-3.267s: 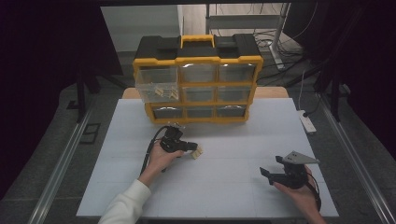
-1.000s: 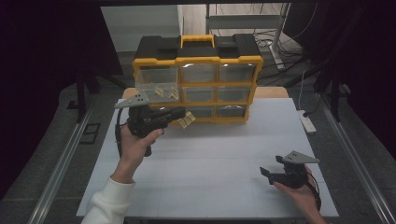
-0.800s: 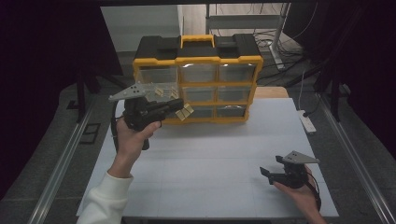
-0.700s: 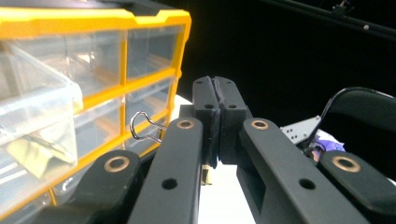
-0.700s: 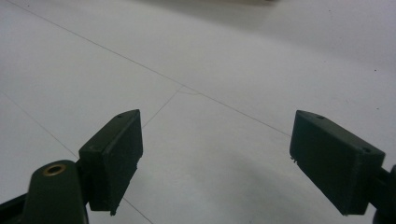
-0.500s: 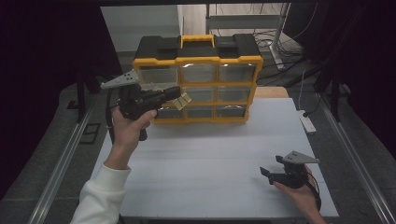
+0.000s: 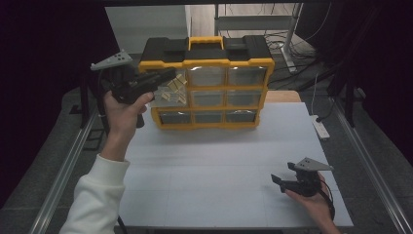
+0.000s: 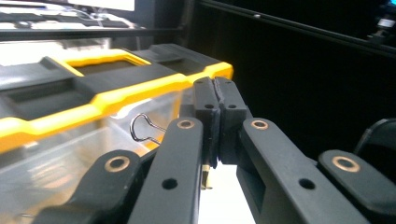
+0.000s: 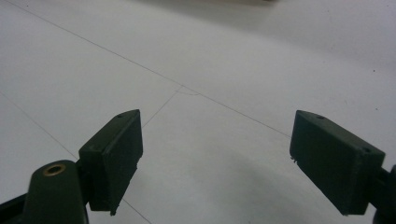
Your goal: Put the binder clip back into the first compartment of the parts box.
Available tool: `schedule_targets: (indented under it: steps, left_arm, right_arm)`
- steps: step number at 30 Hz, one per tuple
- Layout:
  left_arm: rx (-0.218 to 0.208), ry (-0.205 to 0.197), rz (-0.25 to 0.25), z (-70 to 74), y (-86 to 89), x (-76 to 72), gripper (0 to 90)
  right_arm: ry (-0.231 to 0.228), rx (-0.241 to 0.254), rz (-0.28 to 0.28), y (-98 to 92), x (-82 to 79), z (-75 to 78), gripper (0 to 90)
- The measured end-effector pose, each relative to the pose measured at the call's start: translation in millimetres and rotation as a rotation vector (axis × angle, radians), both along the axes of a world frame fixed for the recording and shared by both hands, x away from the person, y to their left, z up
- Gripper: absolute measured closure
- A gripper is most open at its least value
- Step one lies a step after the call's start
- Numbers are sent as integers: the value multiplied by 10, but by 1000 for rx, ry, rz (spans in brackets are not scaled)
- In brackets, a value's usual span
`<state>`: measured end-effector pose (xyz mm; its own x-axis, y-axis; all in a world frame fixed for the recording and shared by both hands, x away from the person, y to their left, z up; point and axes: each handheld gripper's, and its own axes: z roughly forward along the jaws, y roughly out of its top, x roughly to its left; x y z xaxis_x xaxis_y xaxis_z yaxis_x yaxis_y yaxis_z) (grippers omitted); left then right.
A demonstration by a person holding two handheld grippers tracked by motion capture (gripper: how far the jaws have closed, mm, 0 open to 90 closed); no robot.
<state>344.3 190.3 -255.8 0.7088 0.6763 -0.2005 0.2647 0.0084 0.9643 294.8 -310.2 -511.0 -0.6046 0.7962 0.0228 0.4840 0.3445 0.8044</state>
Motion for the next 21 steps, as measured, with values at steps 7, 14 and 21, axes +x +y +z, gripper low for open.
schedule_targets:
  steps: [7, 14, 21]
  left_arm:
    - [48, 24, 90, -51, 64, 201, 886]
    - [62, 44, 130, -108, 79, 332, 886]
    - [89, 57, 172, -150, 57, 423, 886]
  right_arm:
    - [1, 0, 4, -1, 3, -2, 174]
    - [3, 0, 0, -7, 6, -6, 174]
    - [1, 1, 3, -4, 5, -7, 174]
